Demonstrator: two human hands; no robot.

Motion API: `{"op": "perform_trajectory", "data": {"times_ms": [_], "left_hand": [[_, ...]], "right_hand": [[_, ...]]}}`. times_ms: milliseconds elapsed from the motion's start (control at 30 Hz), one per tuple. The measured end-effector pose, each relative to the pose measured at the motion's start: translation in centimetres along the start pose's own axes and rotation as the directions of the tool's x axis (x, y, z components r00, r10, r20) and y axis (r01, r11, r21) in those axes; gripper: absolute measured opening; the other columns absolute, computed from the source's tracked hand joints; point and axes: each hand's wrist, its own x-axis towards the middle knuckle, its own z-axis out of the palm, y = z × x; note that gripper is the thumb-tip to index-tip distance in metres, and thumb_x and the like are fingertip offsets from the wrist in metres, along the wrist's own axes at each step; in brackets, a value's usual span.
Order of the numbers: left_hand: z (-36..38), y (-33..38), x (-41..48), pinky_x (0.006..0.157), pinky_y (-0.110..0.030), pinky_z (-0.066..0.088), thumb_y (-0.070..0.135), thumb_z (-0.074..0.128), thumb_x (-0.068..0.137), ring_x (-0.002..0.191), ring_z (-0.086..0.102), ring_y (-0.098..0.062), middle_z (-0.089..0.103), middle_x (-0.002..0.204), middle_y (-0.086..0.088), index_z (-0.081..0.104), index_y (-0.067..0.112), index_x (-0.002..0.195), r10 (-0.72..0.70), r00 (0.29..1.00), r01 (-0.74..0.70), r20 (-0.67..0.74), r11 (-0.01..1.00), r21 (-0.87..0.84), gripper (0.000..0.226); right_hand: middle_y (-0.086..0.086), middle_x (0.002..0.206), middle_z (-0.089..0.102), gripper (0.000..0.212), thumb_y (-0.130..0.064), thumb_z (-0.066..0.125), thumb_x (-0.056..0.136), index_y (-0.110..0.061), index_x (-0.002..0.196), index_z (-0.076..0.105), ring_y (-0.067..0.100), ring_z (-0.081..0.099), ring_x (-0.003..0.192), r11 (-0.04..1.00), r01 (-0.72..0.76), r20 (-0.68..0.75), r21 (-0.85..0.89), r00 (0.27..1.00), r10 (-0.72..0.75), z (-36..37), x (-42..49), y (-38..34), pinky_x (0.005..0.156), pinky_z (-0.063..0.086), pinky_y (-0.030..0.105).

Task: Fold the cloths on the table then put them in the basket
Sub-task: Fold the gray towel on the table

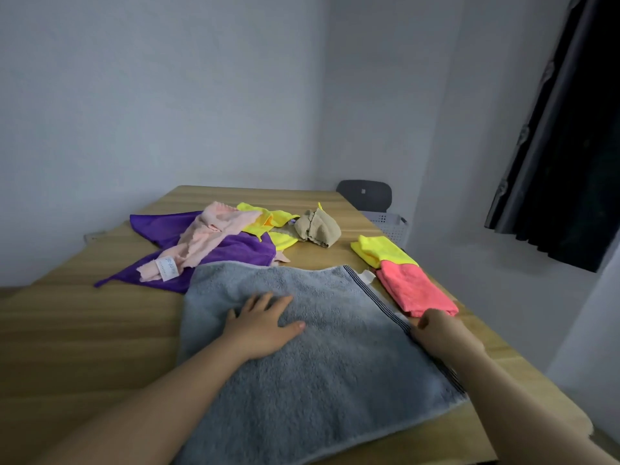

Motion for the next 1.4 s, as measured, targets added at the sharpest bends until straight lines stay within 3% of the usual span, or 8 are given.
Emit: {"op": "perform_trajectory", "data": {"times_ms": [133, 400, 633, 867, 1033, 1133, 1300, 1400], "left_hand": [[0.9, -1.1, -0.5, 0.113, -0.053, 0.002, 0.073, 0.026, 0.085, 0.145, -0.005, -0.018, -0.003, 0.158, 0.012, 0.003, 0.048, 0.144, 0.002, 1.0, -0.002, -0.001, 0.999, 0.032, 0.068], [0.0, -6.5, -1.7, 0.114, -0.048, -0.003, 0.076, 0.017, 0.083, 0.145, -0.008, -0.01, -0.006, 0.157, 0.017, -0.008, 0.05, 0.143, 0.023, 0.999, -0.029, 0.041, 0.986, 0.163, 0.069], [0.4, -7.0, -2.1, 0.115, -0.047, -0.003, 0.074, 0.017, 0.085, 0.145, -0.008, -0.01, -0.006, 0.157, 0.016, -0.004, 0.049, 0.144, 0.035, 0.999, -0.038, 0.017, 0.982, 0.183, 0.067], [-0.2, -6.8, -2.1, 0.115, -0.048, -0.004, 0.073, 0.019, 0.086, 0.145, -0.008, -0.011, -0.006, 0.157, 0.015, -0.002, 0.048, 0.144, 0.035, 0.998, -0.043, 0.057, 0.987, 0.156, 0.067], [-1.9, -7.3, -1.6, 0.116, -0.049, 0.001, 0.074, 0.021, 0.084, 0.145, -0.008, -0.013, -0.008, 0.157, 0.014, 0.001, 0.05, 0.143, 0.039, 0.999, -0.037, -0.038, 0.998, 0.055, 0.068], [-0.7, -7.9, -1.9, 0.115, -0.05, -0.002, 0.075, 0.018, 0.084, 0.145, -0.009, -0.014, -0.006, 0.158, 0.013, 0.002, 0.049, 0.144, -0.005, 1.0, 0.003, 0.018, 0.99, 0.138, 0.067], [-0.1, -7.9, -2.3, 0.115, -0.048, -0.001, 0.073, 0.017, 0.085, 0.145, -0.007, -0.014, -0.003, 0.158, 0.013, 0.005, 0.048, 0.144, -0.016, 0.999, 0.02, -0.027, 0.989, 0.148, 0.066], [-0.6, -7.5, -3.7, 0.115, -0.041, 0.013, 0.061, 0.034, 0.091, 0.143, 0.013, -0.013, 0.017, 0.155, 0.008, 0.02, 0.041, 0.144, 0.081, 0.97, -0.046, -0.228, 0.987, 0.155, 0.059]], "right_hand": [[0.006, 0.11, 0.057, 0.027, -0.04, 0.036, 0.093, -0.015, 0.101, 0.044, 0.026, 0.055, 0.094, 0.996, -0.038, -0.086, -0.083, 0.996, 0.03, 1.4, -0.6, -0.1, 0.068, 0.04, 0.03], [-0.003, 0.073, 0.059, 0.023, -0.043, 0.053, 0.077, -0.02, 0.075, 0.054, 0.018, 0.058, 0.069, 0.992, 0.075, 0.021, 0.105, 0.997, -0.077, 1.8, -1.0, -3.4, 0.064, 0.045, 0.028], [0.005, 0.101, 0.06, 0.028, -0.039, 0.056, 0.084, -0.015, 0.099, 0.052, 0.025, 0.059, 0.094, 0.99, 0.078, -0.043, 0.115, 0.996, -0.073, 3.6, -0.6, -6.6, 0.07, 0.042, 0.03], [0.011, 0.102, 0.062, 0.018, -0.029, 0.049, 0.092, -0.012, 0.095, 0.055, 0.03, 0.056, 0.092, 0.959, 0.062, -0.123, 0.277, 0.992, -0.029, 2.8, 0.8, -7.1, 0.075, 0.044, 0.034], [0.009, 0.114, 0.057, 0.018, -0.021, 0.047, 0.091, -0.015, 0.107, 0.051, 0.03, 0.054, 0.103, 0.998, 0.007, -0.18, 0.058, 0.984, 0.003, 3.3, 0.5, -5.6, 0.073, 0.042, 0.033], [0.005, 0.139, 0.039, 0.041, -0.02, 0.046, 0.09, -0.025, 0.13, 0.044, 0.029, 0.041, 0.12, 0.979, 0.133, -0.37, -0.155, 0.911, -0.182, 4.1, -0.3, -5.6, 0.089, 0.037, 0.037], [-0.013, 0.146, 0.035, 0.039, -0.04, 0.033, 0.096, -0.034, 0.134, 0.041, 0.015, 0.029, 0.135, 0.931, 0.335, -0.048, -0.146, 0.937, -0.345, 4.7, -1.7, -6.9, 0.106, 0.026, 0.035], [-0.013, 0.144, 0.038, 0.041, -0.039, 0.039, 0.095, -0.033, 0.136, 0.038, 0.014, 0.029, 0.135, 0.928, 0.347, -0.149, -0.136, 0.919, -0.365, 4.2, -2.9, -6.5, 0.106, 0.025, 0.033]]}}
